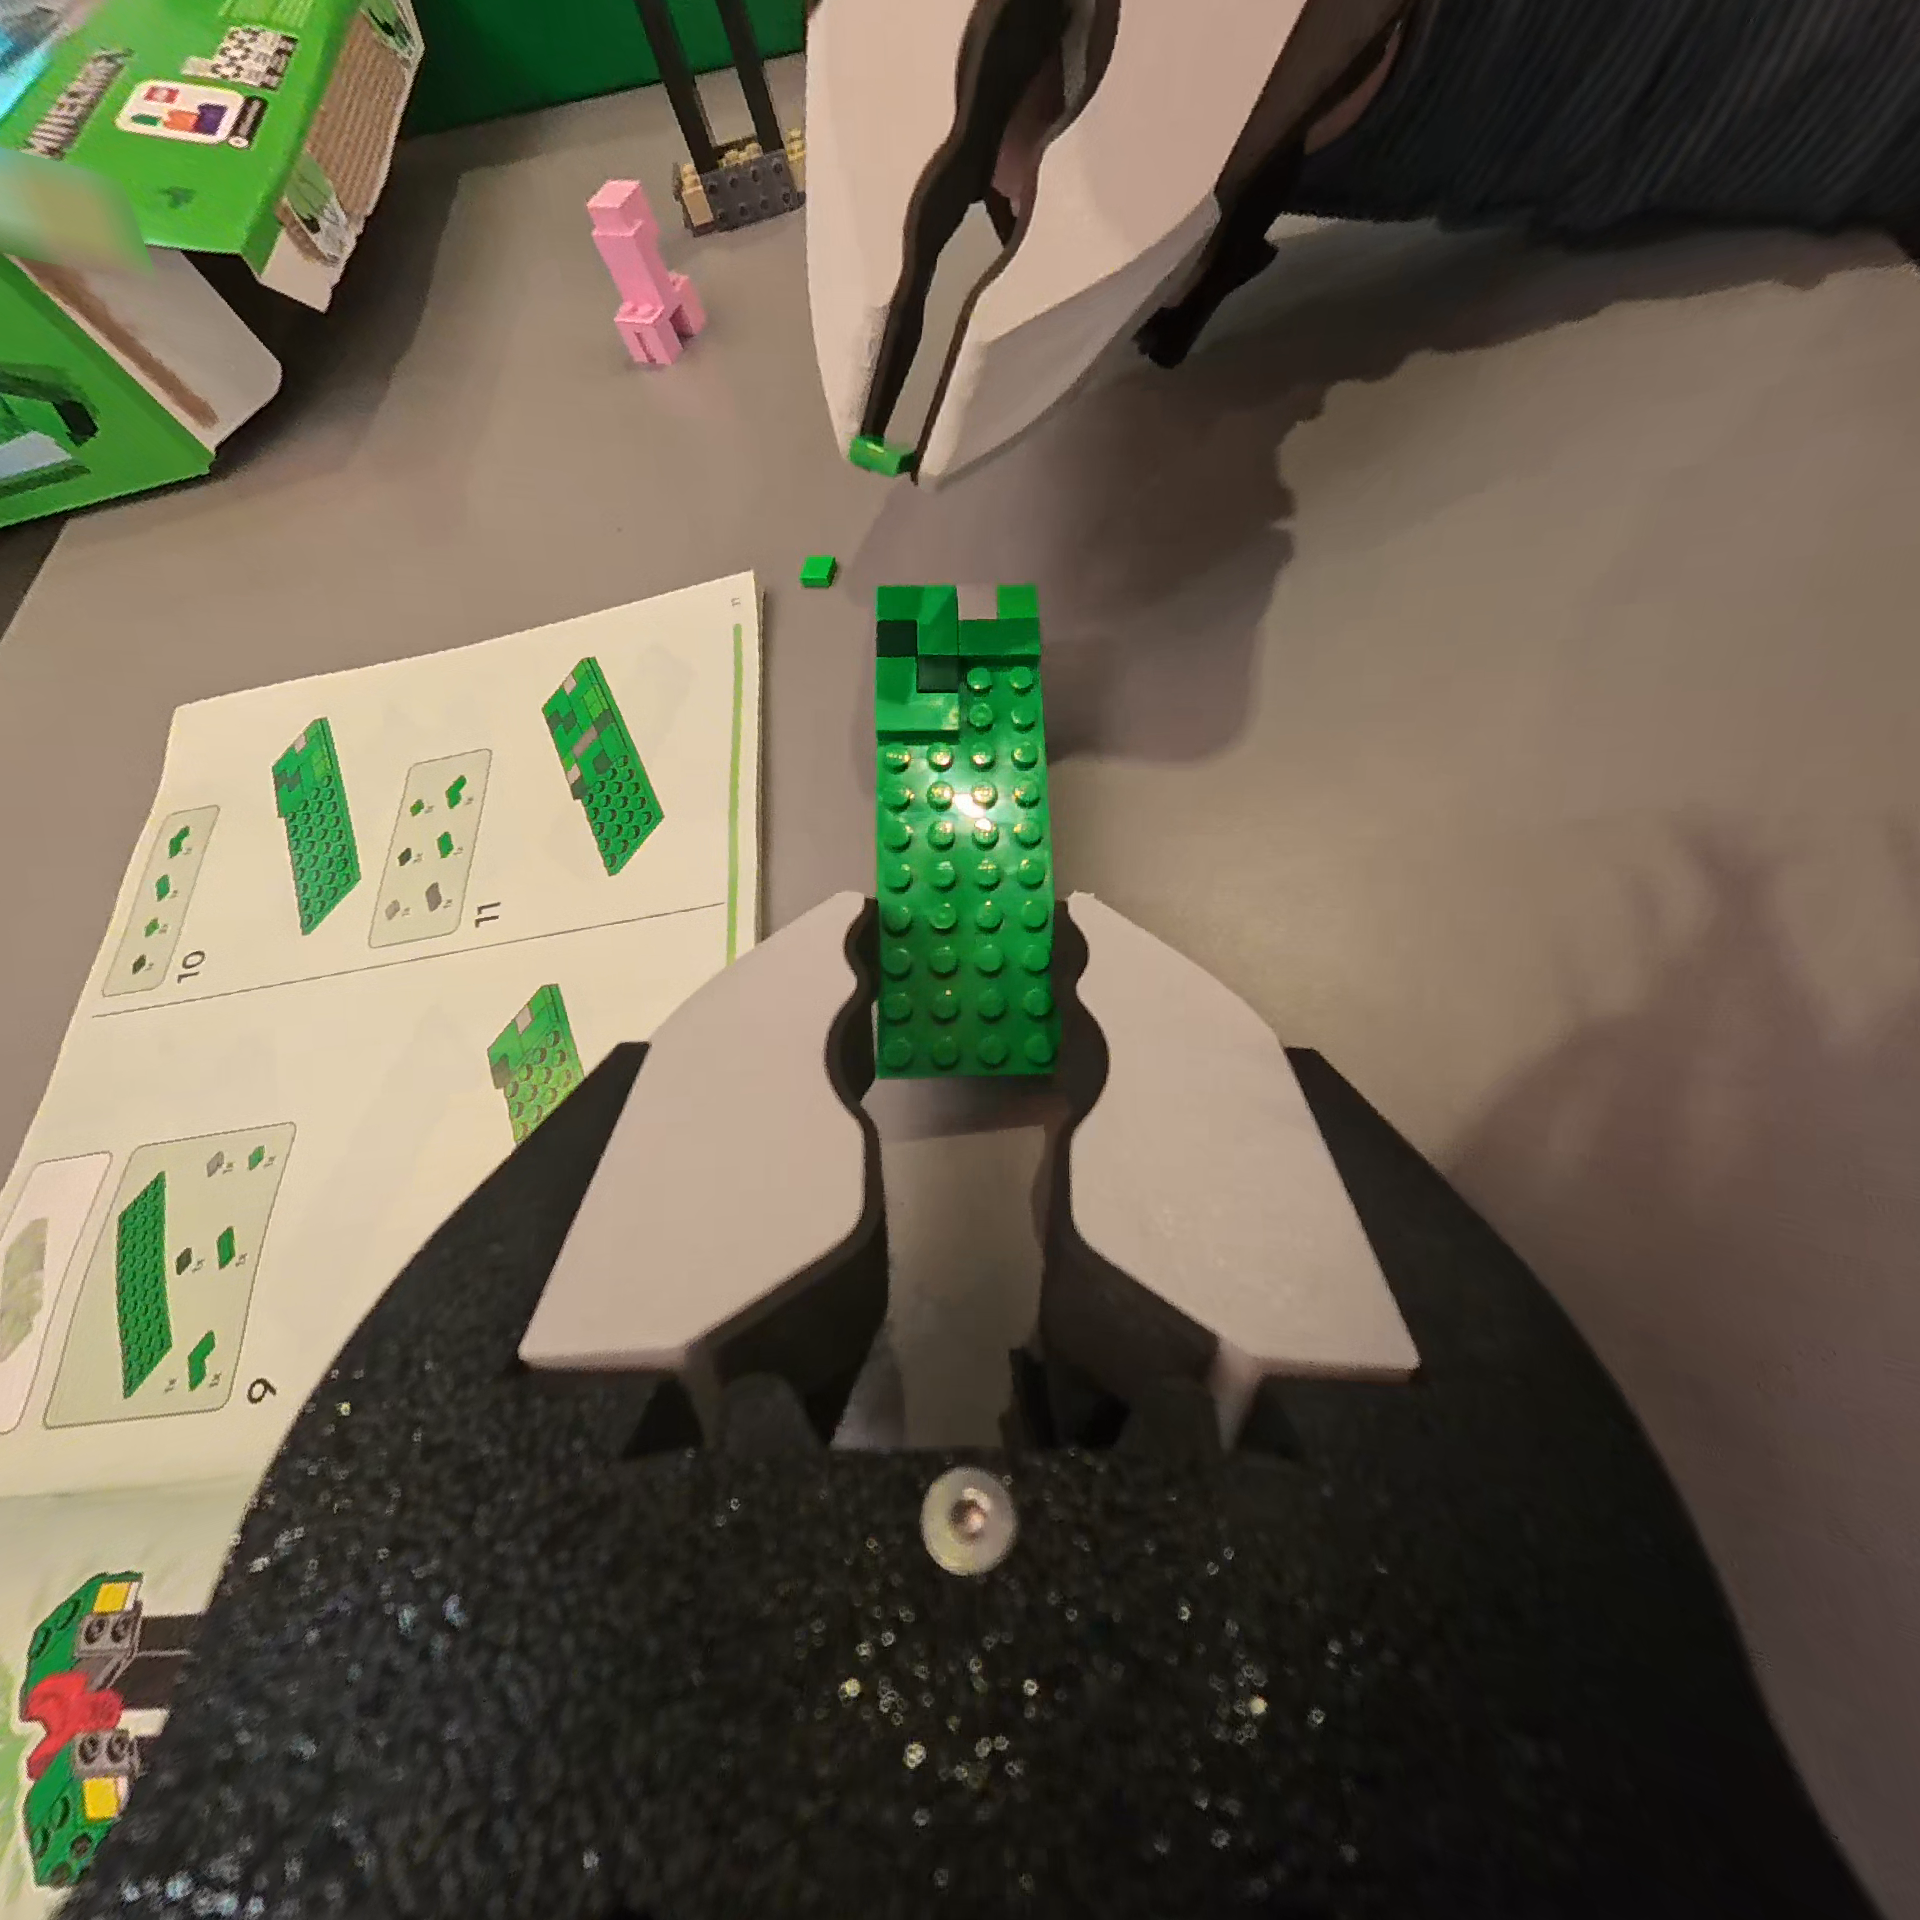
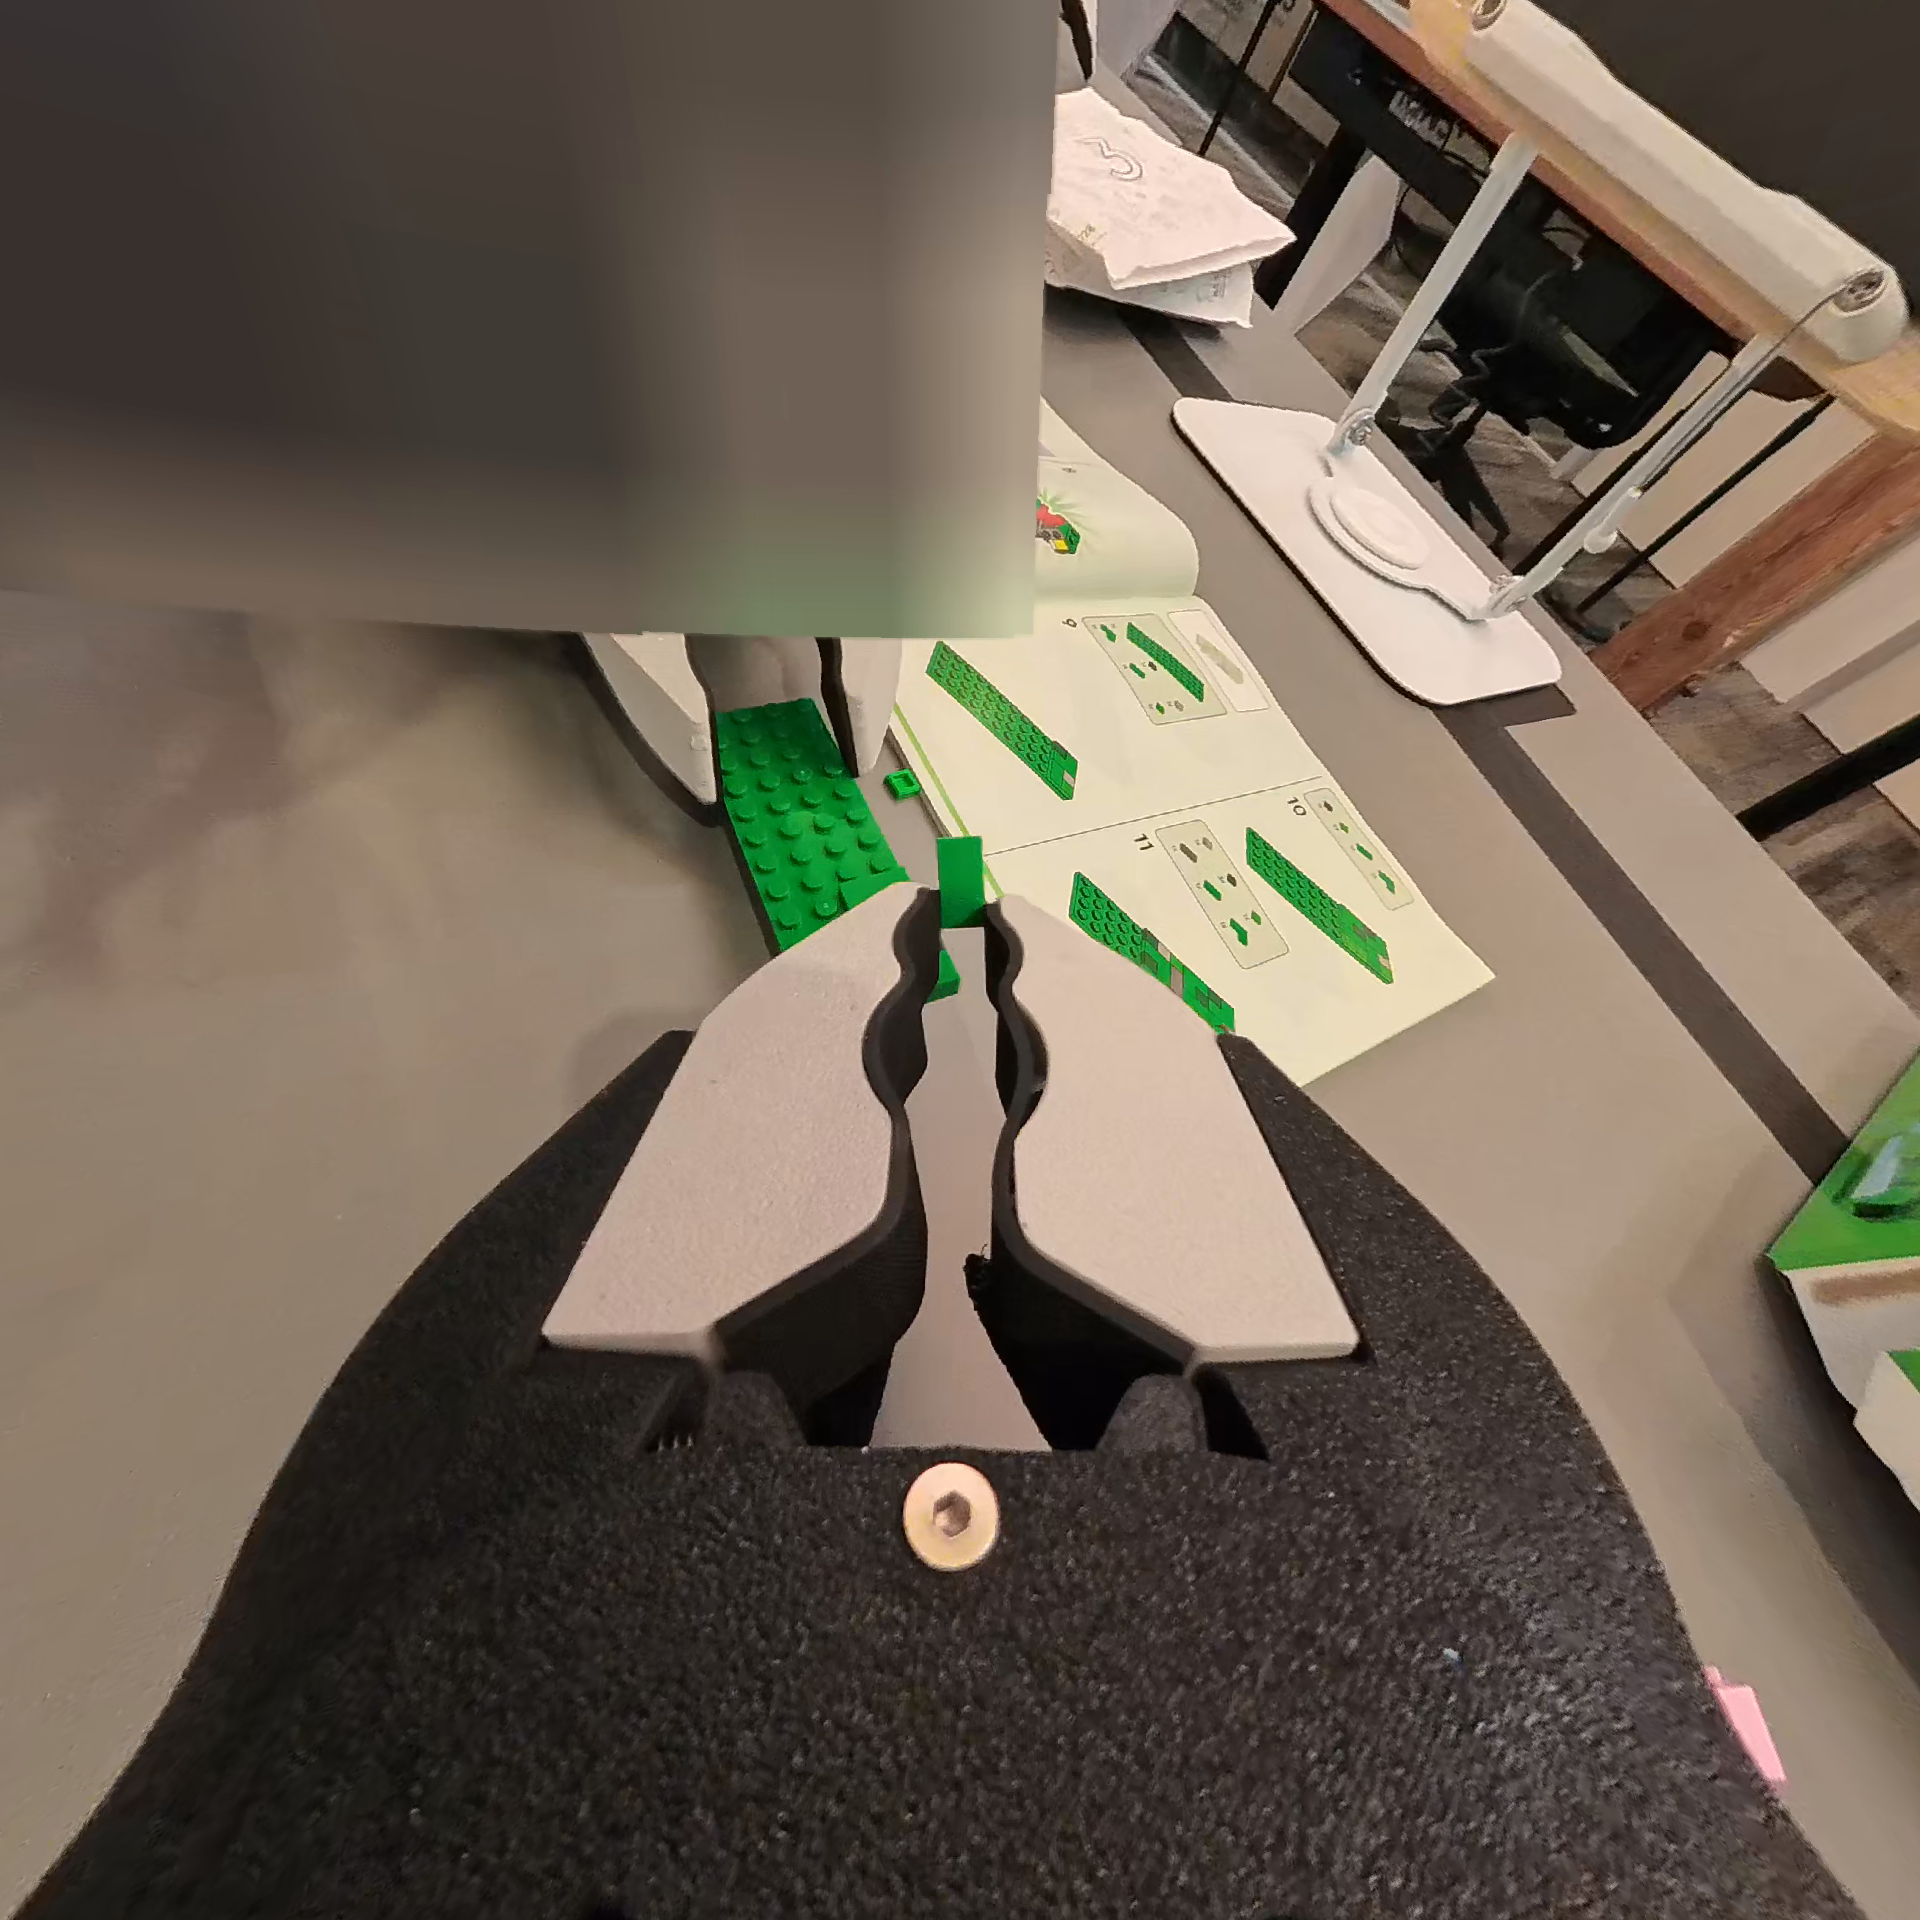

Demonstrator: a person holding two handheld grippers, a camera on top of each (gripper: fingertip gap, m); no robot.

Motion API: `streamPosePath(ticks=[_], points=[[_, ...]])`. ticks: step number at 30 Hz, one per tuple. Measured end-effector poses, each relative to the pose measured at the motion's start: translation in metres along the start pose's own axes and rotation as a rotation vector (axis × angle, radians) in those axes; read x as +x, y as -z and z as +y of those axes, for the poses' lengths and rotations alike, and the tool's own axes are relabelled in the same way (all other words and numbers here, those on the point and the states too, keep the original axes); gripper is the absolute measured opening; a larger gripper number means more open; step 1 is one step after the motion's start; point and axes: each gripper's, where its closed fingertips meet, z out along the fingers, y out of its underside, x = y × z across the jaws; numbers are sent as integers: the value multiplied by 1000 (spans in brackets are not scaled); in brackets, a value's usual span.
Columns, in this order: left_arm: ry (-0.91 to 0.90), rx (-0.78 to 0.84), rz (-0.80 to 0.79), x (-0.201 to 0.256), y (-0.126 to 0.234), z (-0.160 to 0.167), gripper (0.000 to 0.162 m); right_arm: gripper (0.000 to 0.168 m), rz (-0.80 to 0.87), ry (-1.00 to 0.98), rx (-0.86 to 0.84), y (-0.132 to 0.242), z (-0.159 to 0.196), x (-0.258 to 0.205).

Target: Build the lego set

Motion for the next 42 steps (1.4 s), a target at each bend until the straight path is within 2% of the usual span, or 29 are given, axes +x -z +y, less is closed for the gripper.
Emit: streamPosePath(ticks=[11, 42], points=[[-2, -17, 11, 1, -2, 2, 31, 8, 92, -45, -22, 5, 11, 20], [-9, -37, 15, 2, -3, 4, 31, 8, 64, -4, -50, 0, 15, 13]])
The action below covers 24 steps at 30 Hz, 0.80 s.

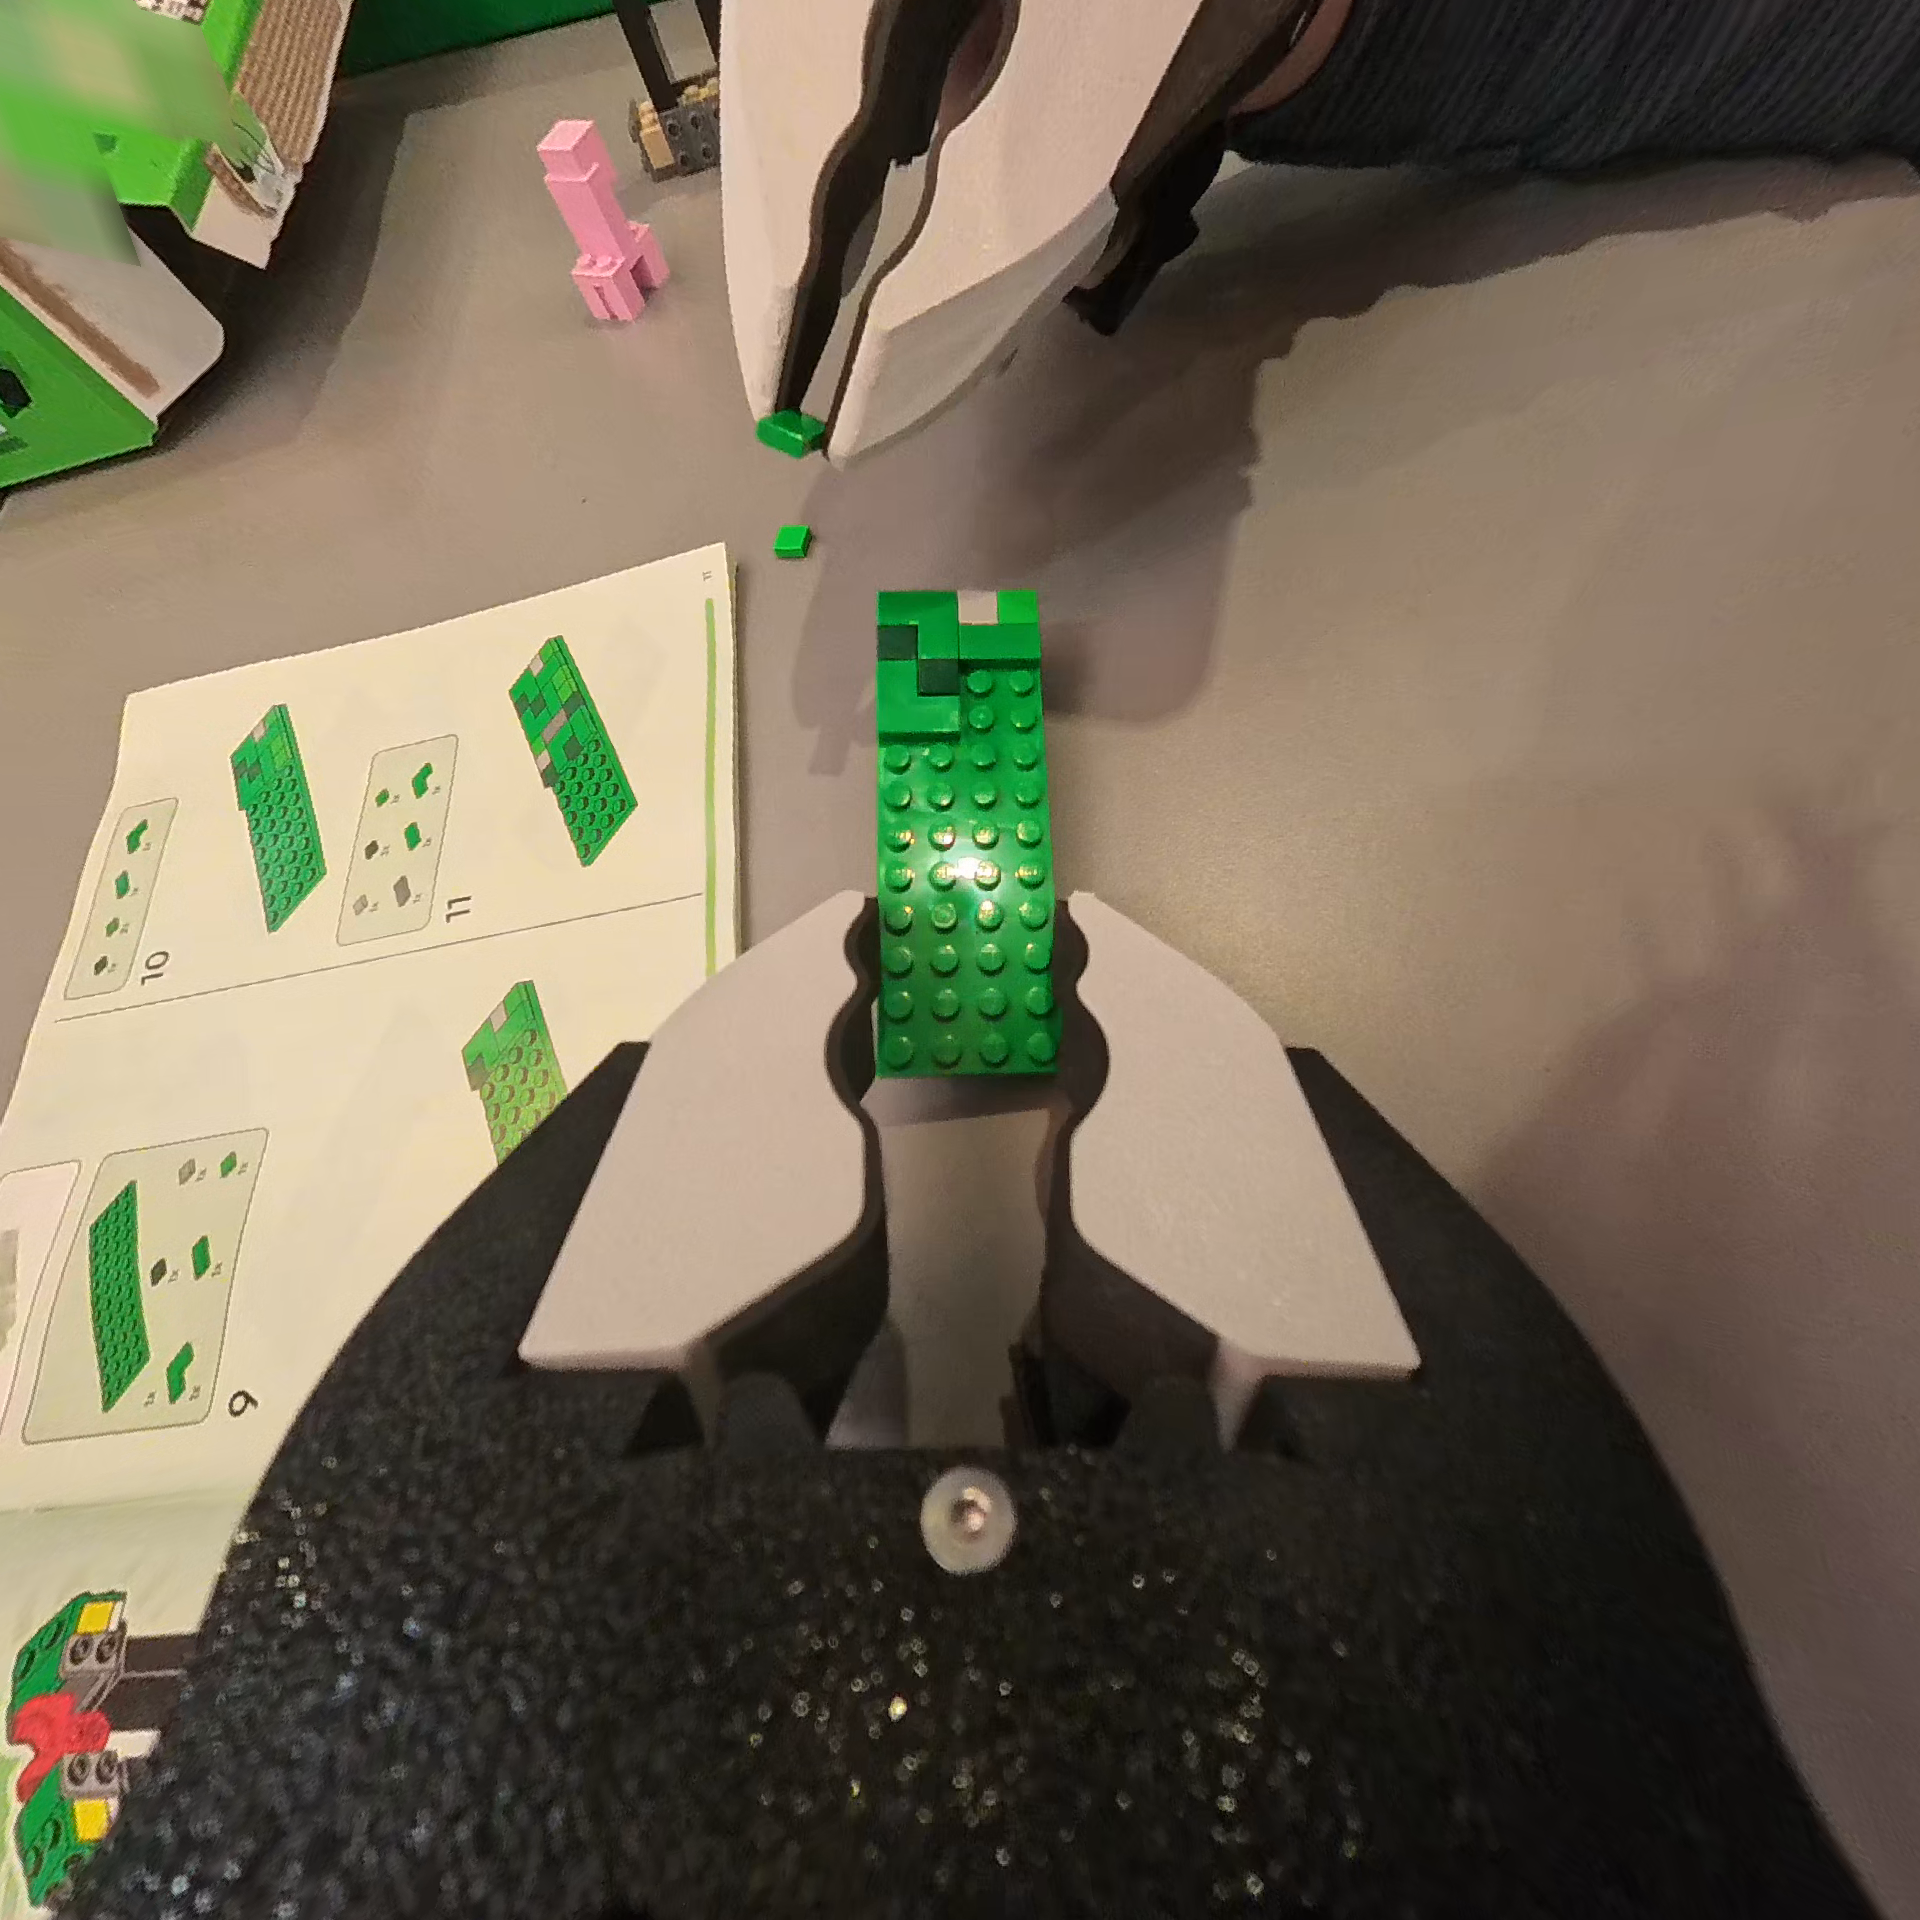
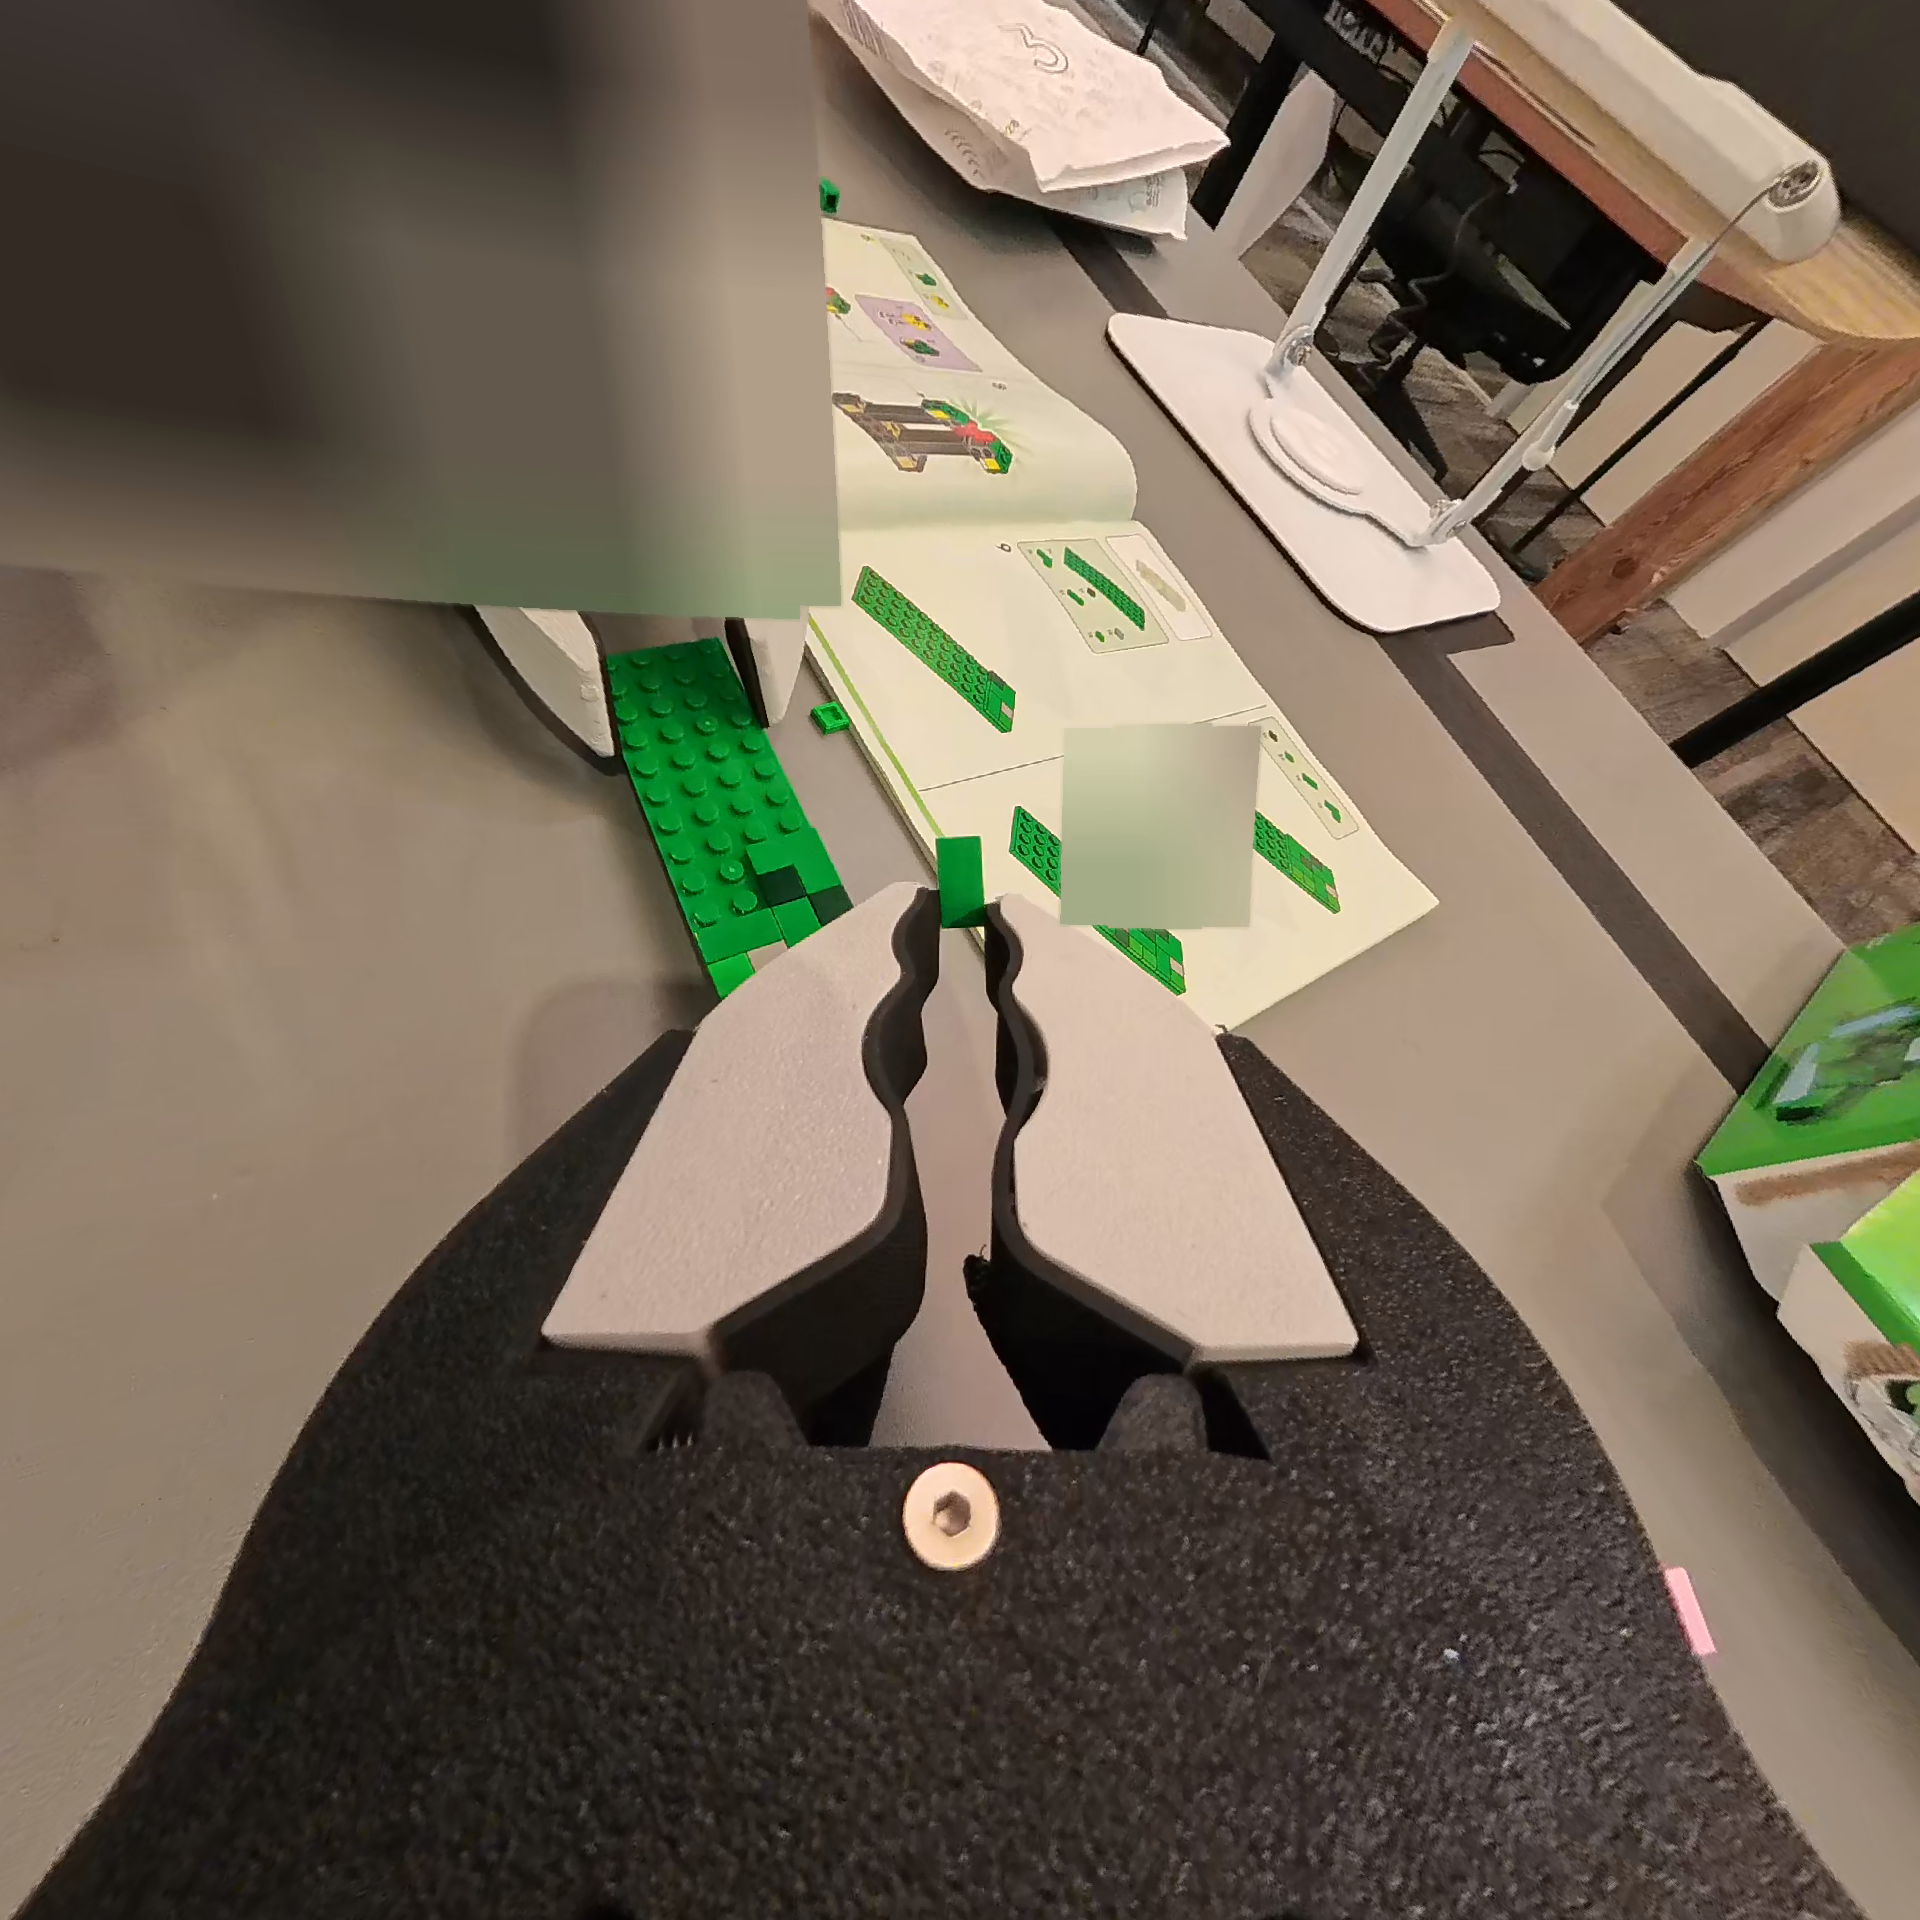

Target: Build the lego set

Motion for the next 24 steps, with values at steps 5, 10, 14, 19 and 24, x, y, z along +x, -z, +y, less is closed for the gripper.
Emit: streamPosePath(ticks=[5, 10, 14, 19, 24], points=[[5, -2, 0, 0, 0, 0, 31, 8, -3, 3, -4, -1, 0, -1], [19, -19, 11, 0, -2, 2, 31, 8, -53, 17, -33, 0, 2, -8], [60, -41, 45, 0, -4, 5, 31, 8, -202, -57, -86, -2, 0, -25], [58, -76, 68, 3, -7, 9, 31, 8, -305, -4, -259, -17, 8, -44], [86, -84, 92, 3, -7, 9, 31, 8, -382, 42, -395, -23, 18, -55]])
